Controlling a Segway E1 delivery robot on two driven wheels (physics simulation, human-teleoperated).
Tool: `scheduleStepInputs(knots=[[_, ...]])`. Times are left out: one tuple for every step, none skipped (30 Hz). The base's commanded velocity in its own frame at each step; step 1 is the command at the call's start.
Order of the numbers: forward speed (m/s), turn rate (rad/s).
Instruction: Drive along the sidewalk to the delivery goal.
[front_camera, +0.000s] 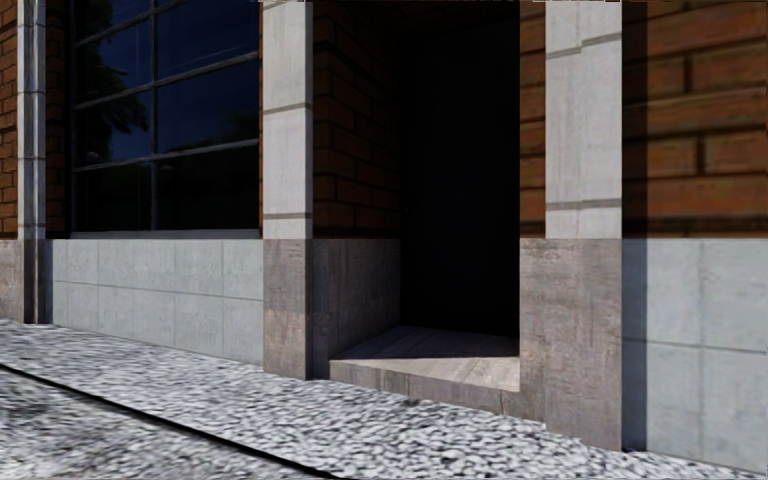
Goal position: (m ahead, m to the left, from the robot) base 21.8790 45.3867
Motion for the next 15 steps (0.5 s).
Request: scheduleStepInputs(knots=[[0.77, 0.91], [0.77, 1.09], [0.76, 1.2], [0.76, 1.2], [0.76, 1.19], [0.76, 1.02], [0.76, 0.96], [0.76, 0.94], [0.76, 0.94], [0.76, 0.98], [0.76, 1.2], [0.76, 1.2], [0.76, 1.2], [0.76, 1.2], [0.76, 1.2]])
